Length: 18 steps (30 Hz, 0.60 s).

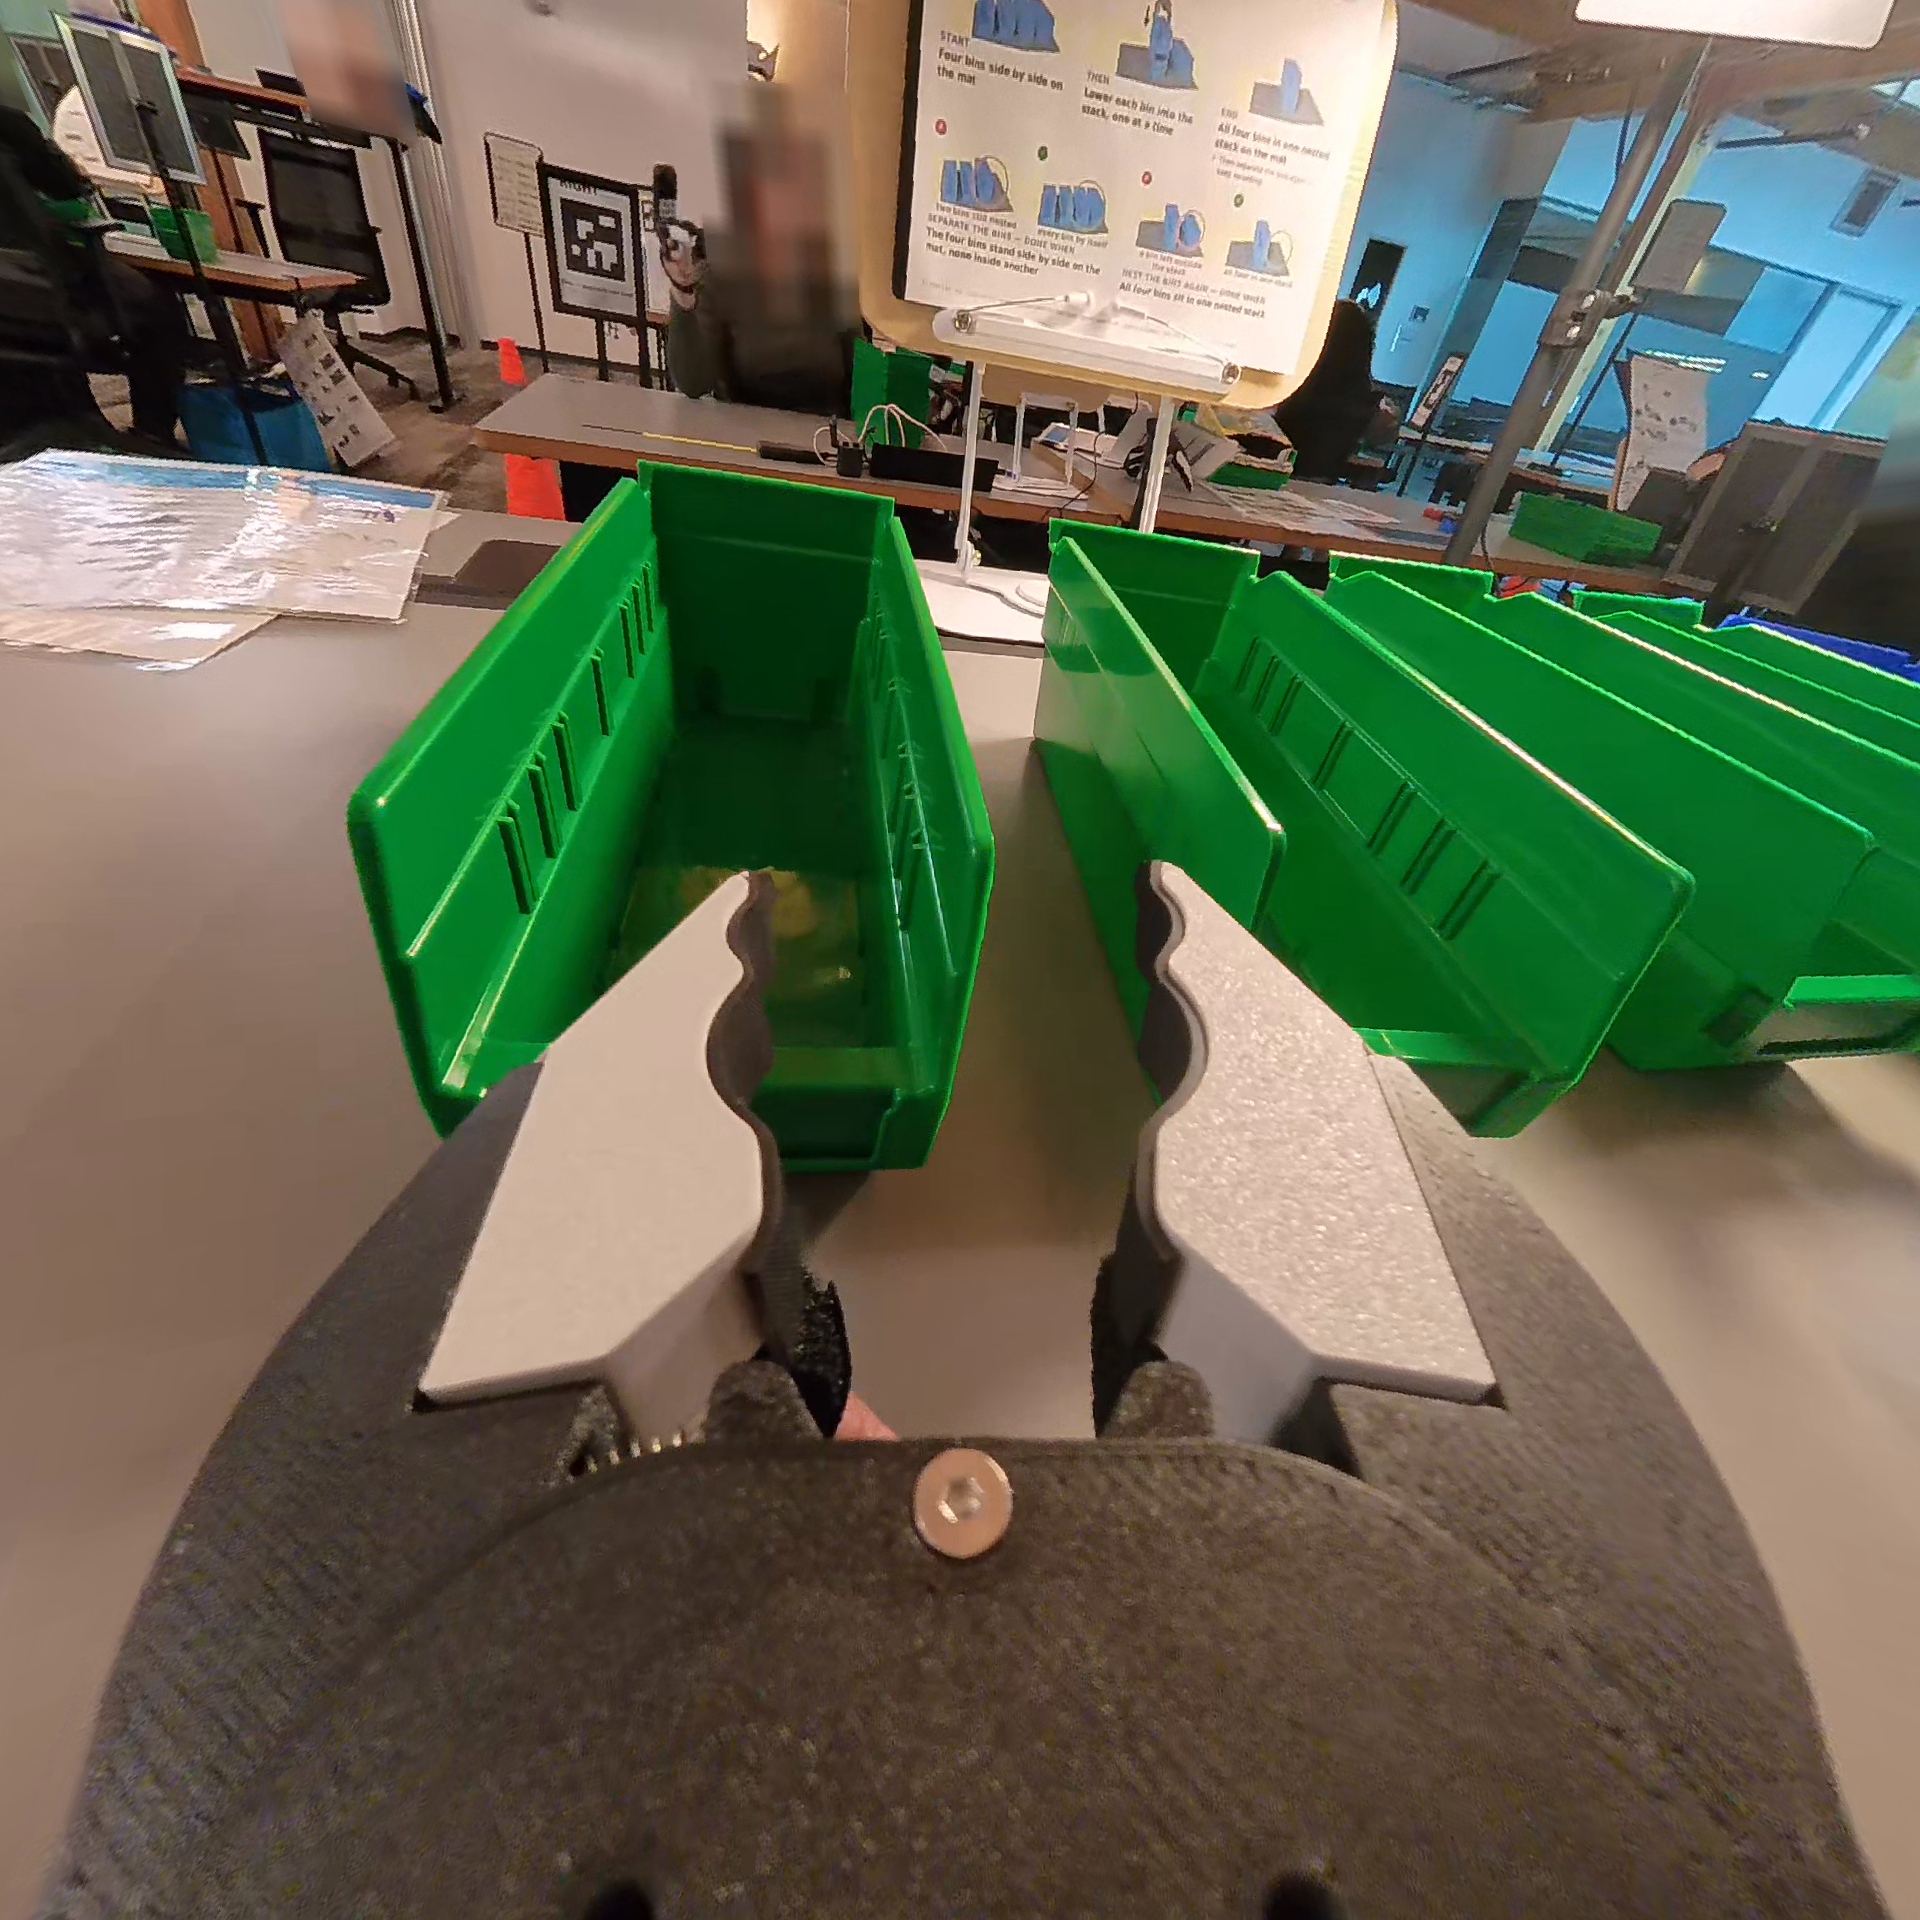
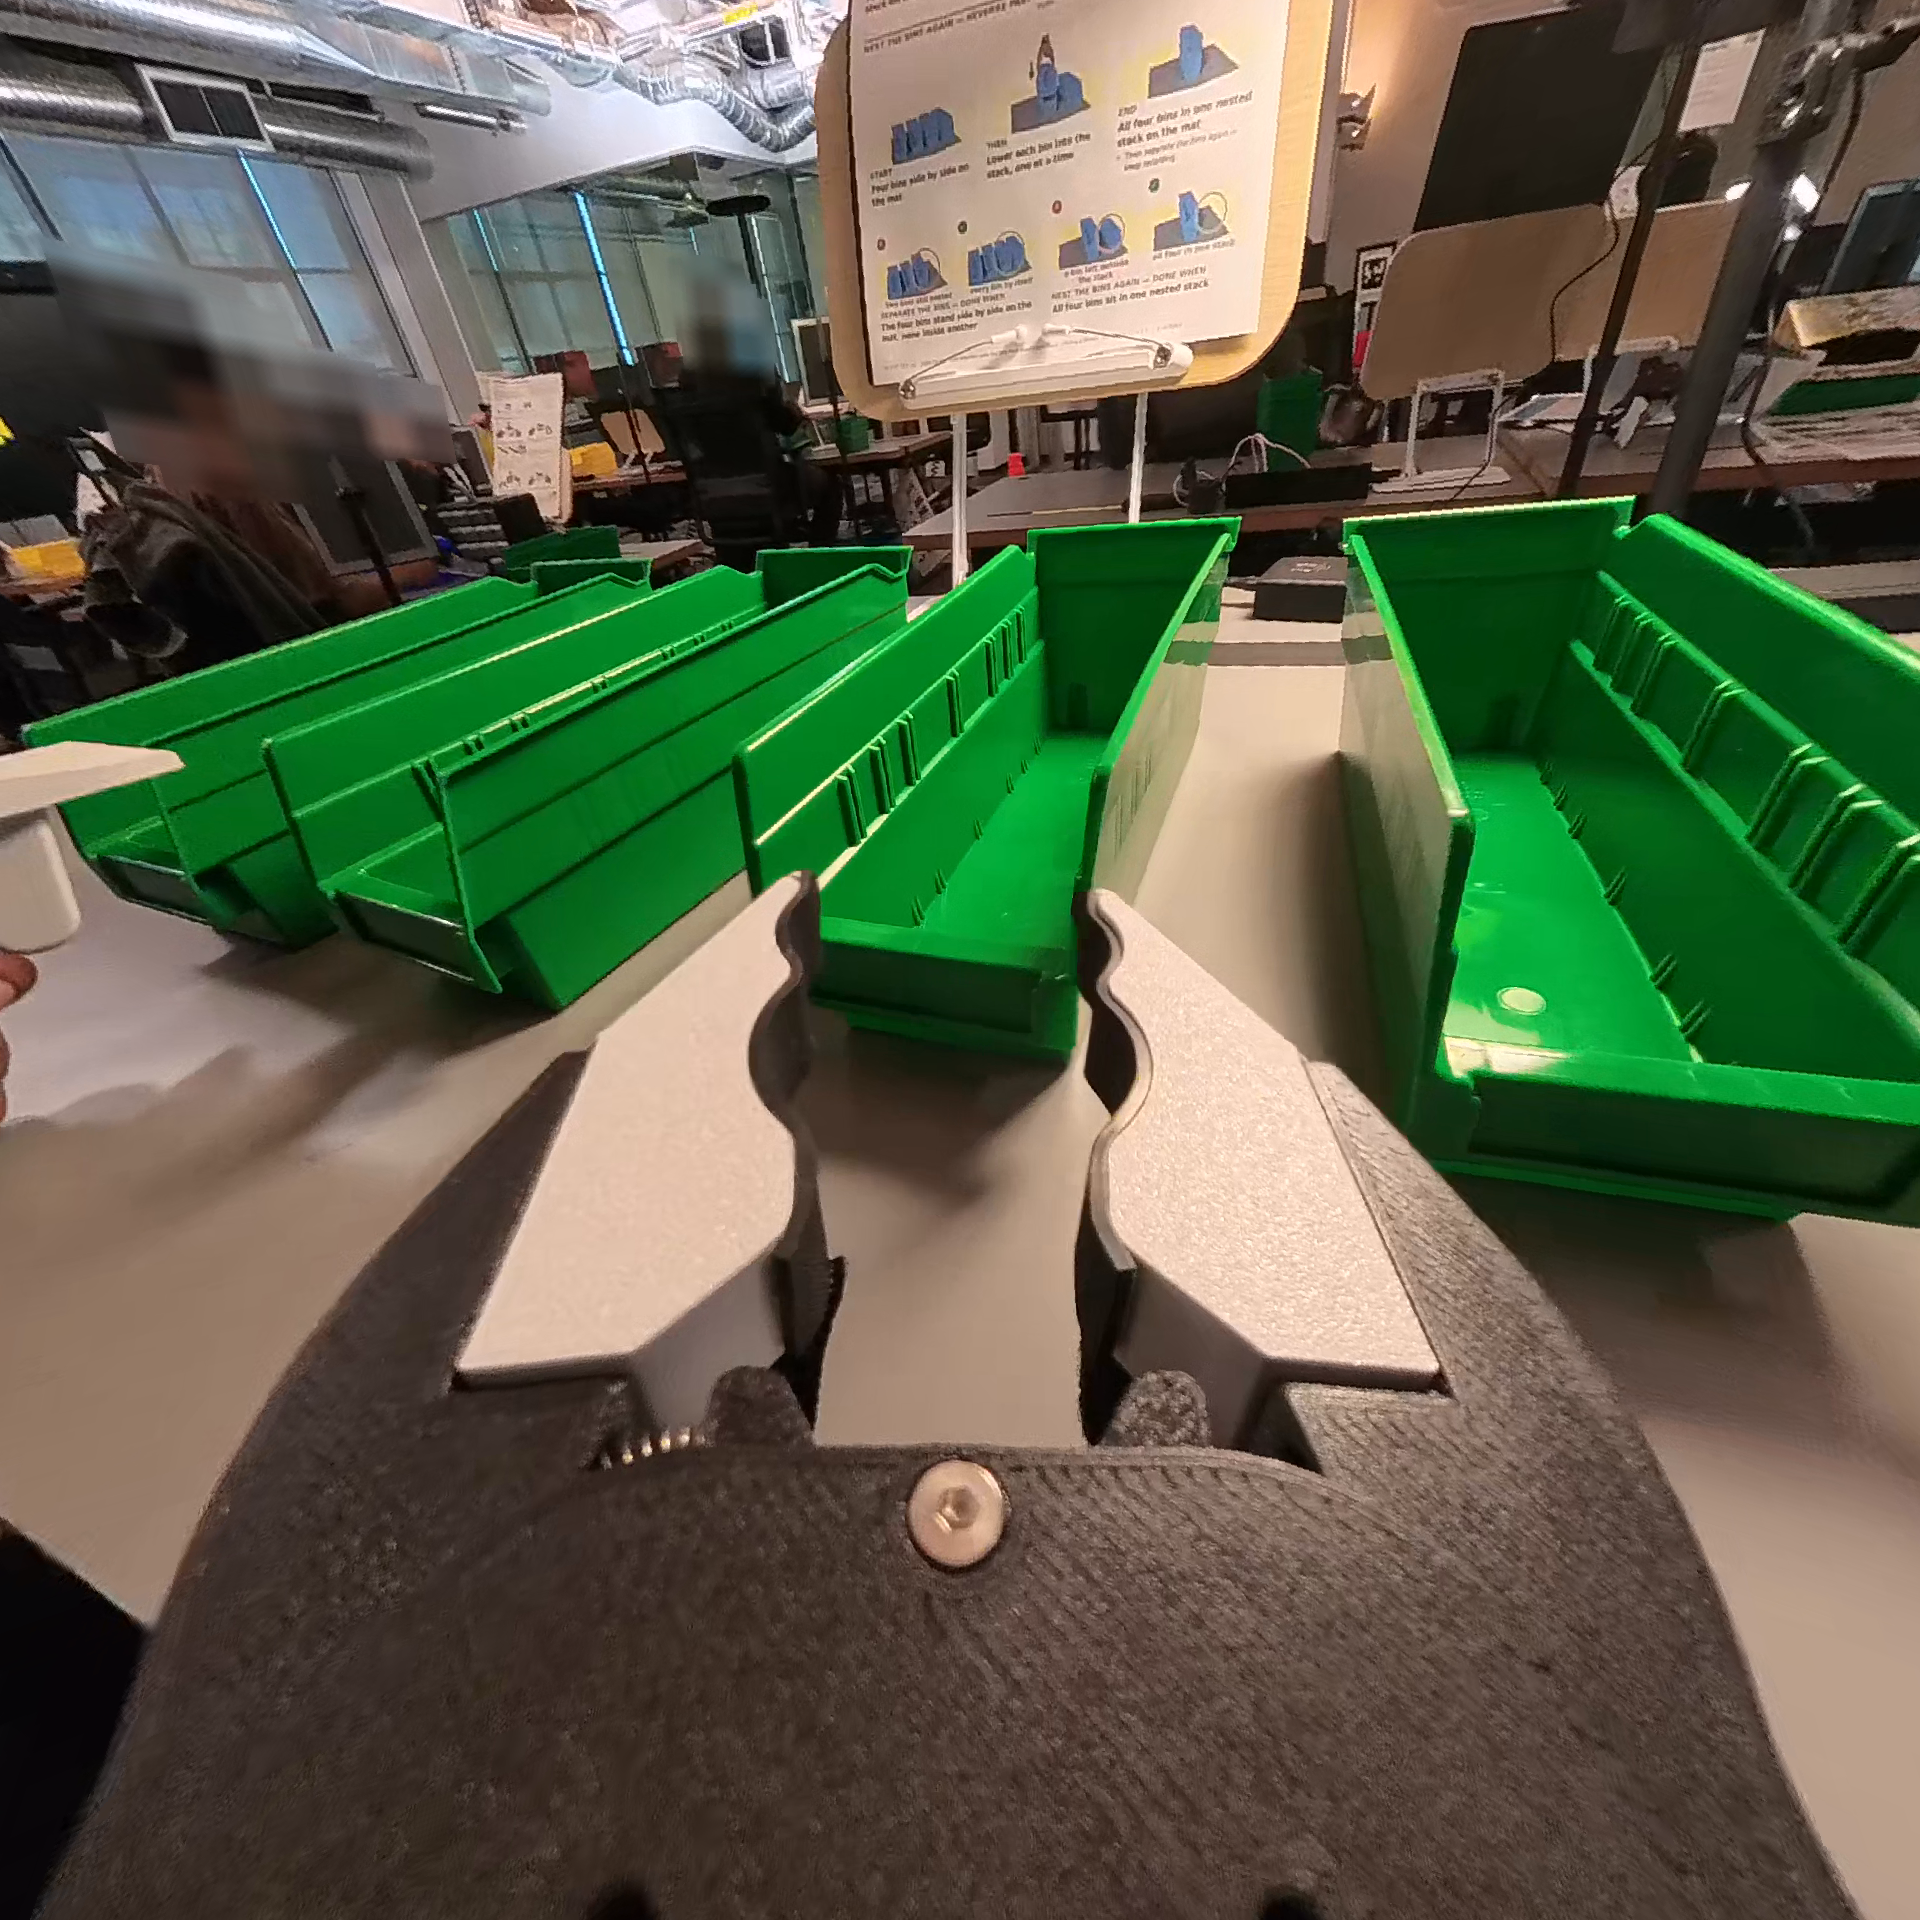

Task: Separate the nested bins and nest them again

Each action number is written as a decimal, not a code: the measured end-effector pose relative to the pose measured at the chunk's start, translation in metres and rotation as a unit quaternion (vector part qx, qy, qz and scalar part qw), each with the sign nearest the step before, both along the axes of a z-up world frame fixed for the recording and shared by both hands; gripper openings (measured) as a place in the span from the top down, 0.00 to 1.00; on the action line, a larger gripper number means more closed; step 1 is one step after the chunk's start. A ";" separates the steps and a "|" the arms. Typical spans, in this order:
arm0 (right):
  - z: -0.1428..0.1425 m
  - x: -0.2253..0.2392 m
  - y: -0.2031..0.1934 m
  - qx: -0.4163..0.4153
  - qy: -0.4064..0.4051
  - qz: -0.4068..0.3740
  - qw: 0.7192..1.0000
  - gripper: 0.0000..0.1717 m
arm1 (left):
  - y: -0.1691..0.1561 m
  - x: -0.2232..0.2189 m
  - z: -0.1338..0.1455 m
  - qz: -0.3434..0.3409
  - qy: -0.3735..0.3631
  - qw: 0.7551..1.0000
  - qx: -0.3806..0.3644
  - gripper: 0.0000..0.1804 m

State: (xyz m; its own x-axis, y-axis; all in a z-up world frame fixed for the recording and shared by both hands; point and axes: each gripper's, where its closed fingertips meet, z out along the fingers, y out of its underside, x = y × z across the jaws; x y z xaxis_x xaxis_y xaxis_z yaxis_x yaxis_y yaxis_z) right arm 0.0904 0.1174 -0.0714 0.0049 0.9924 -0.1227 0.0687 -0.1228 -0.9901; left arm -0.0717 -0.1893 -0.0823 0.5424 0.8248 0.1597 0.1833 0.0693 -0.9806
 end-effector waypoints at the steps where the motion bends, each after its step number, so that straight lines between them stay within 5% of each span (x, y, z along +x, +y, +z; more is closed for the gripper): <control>1: 0.000 -0.001 -0.002 -0.011 0.000 0.005 1.000 0.71 | 0.000 0.000 0.000 -0.001 -0.002 1.000 0.000 0.61; 18: -0.009 -0.011 -0.011 -0.022 -0.032 0.027 0.999 0.72 | 0.001 0.001 0.001 -0.001 0.007 1.000 -0.004 0.61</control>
State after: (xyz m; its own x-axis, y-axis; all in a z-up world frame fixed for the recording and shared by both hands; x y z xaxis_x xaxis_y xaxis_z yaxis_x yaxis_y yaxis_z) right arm 0.0797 0.1063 -0.0806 -0.0393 0.9849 -0.1684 0.1403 -0.1614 -0.9769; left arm -0.0707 -0.1881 -0.0810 0.5460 0.8250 0.1457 0.1703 0.0610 -0.9835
